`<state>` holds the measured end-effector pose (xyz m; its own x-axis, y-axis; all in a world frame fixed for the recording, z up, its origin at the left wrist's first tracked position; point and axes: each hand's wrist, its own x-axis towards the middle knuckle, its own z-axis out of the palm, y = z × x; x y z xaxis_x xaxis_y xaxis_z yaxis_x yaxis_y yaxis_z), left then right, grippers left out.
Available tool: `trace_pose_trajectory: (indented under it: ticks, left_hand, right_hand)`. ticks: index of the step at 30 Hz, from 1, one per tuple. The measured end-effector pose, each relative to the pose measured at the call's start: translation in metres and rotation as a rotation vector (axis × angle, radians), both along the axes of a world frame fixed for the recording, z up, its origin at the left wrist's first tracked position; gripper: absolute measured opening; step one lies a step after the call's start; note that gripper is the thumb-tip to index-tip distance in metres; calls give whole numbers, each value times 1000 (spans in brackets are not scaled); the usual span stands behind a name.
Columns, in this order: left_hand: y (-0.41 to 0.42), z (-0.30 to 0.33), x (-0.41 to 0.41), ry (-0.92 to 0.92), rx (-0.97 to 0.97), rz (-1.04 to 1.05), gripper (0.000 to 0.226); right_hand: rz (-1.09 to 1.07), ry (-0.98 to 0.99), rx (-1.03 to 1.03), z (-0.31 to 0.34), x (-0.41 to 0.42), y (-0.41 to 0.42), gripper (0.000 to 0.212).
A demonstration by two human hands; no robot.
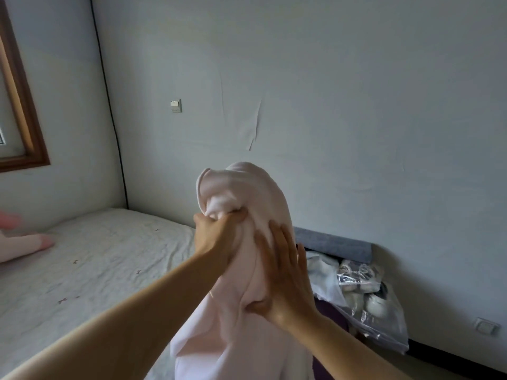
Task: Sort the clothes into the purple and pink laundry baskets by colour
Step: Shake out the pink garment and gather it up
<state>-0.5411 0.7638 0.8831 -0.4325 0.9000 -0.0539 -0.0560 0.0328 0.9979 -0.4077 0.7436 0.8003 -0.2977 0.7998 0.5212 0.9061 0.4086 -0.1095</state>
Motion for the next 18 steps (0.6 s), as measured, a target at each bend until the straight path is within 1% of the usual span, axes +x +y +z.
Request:
trace_pose_trajectory:
  ticks: [2,3,5,7,9,12,13,14,15,17,18]
  left_hand:
    - [2,7,-9,-115,-112,-97,61]
    - [2,10,-13,-171,-179,-198,58]
    - [2,10,-21,-196,-270,-366,46]
    - [4,9,-29,-185,-285,-455,40]
    - [6,8,-38,-184,-269,-485,45]
    - [12,-3,-45,-265,-169,-593,66]
    - [10,-10,-44,-233,-125,-602,78]
    - [7,-17,-42,-165,-84,-587,92]
    - [0,-24,-40,-61,-39,-553,101]
    - [-11,-45,-39,124,49,-499,105]
    - [-15,-56,-40,148,65,-502,102]
  right_hand:
    - [31,45,-4,-2,0,0,147]
    - [66,80,-32,1,-1,-2,140]
    - [107,153,-18,8,-5,-6,127]
    - [106,208,-48,15,-9,-11,118]
    - [73,275,-67,16,-12,-15,111]
    - [7,432,10,16,-13,-13,95]
    - [-28,459,12,17,-12,-12,90]
    - [-66,468,0,17,-13,-10,88]
    - [-95,471,-17,16,-13,-10,87]
    - [-125,523,-26,15,-13,-9,87]
    - [-140,566,-27,14,-14,-9,86]
